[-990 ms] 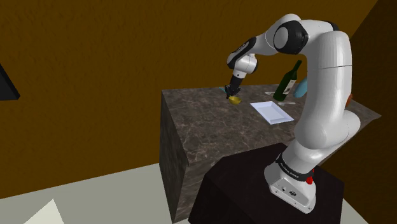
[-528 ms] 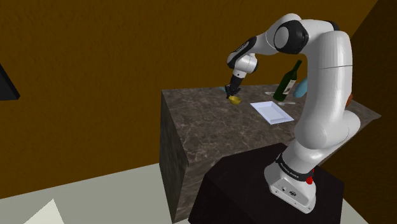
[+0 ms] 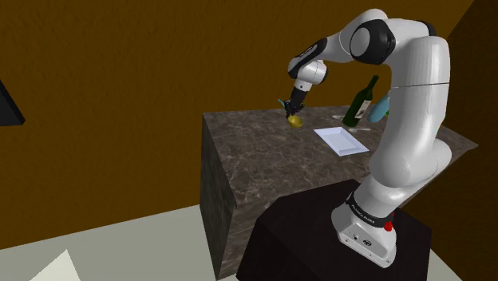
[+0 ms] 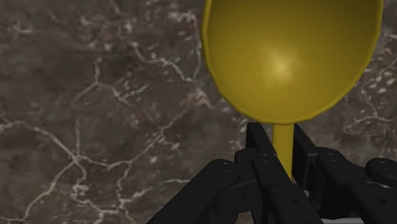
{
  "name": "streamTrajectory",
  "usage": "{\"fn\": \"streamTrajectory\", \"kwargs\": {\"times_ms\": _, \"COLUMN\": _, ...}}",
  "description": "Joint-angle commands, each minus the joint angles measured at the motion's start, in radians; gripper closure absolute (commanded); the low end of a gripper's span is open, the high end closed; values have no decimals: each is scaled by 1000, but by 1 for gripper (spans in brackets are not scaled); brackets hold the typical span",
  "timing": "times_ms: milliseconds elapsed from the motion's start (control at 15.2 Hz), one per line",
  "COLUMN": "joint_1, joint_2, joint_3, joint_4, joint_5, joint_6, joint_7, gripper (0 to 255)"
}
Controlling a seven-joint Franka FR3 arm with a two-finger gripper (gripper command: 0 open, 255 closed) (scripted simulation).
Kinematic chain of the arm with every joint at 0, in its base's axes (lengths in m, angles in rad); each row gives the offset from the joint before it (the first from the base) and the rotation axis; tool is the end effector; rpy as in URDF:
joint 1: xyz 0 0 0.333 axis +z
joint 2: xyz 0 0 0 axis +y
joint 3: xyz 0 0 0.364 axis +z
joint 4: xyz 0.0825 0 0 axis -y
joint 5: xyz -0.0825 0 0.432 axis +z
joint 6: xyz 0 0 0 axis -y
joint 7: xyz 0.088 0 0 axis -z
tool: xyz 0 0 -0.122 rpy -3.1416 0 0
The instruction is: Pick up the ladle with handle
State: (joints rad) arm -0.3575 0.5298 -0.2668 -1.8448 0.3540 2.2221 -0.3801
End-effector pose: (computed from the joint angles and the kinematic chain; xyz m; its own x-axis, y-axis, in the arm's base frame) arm 0.5714 -0.3803 0.2291 0.8998 -0.4288 -0.0805 -0.4363 -0.8857 -0.1584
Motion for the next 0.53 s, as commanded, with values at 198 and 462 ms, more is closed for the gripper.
{"fn": "streamTrajectory", "kwargs": {"times_ms": 198, "joint_1": 8, "joint_2": -48, "joint_3": -12, "joint_4": 1, "joint_5": -20, "joint_6": -46, "joint_7": 18, "gripper": 255}}
{"fn": "streamTrajectory", "kwargs": {"times_ms": 462, "joint_1": 10, "joint_2": -66, "joint_3": -16, "joint_4": 5, "joint_5": -29, "joint_6": -67, "joint_7": 25, "gripper": 255}}
